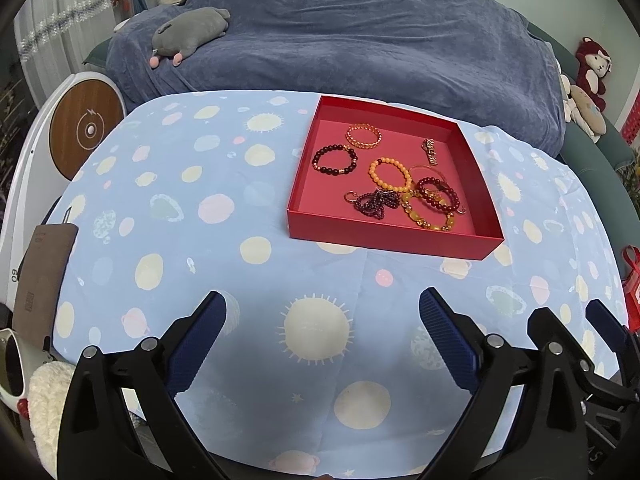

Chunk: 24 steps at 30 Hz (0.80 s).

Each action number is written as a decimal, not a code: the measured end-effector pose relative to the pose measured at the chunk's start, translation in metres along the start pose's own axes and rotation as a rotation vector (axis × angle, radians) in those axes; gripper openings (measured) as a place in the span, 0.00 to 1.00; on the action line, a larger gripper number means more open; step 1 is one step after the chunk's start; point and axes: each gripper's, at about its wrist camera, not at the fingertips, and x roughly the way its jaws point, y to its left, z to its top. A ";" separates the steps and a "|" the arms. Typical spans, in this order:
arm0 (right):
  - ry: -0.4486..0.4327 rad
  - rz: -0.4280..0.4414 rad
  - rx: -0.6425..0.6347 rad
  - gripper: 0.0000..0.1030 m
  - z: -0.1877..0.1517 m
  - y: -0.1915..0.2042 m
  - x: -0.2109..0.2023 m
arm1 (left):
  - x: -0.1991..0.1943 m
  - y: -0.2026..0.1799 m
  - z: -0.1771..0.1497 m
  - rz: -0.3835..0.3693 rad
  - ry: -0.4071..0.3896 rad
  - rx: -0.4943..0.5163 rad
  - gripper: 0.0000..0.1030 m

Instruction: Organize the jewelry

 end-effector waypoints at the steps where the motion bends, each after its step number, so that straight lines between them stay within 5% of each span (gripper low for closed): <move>1: 0.000 -0.001 0.000 0.94 0.000 0.000 0.000 | 0.000 0.000 0.000 0.001 -0.001 0.000 0.90; 24: -0.011 -0.023 0.028 0.94 -0.003 -0.001 -0.006 | -0.007 -0.005 0.003 0.024 -0.044 0.028 0.90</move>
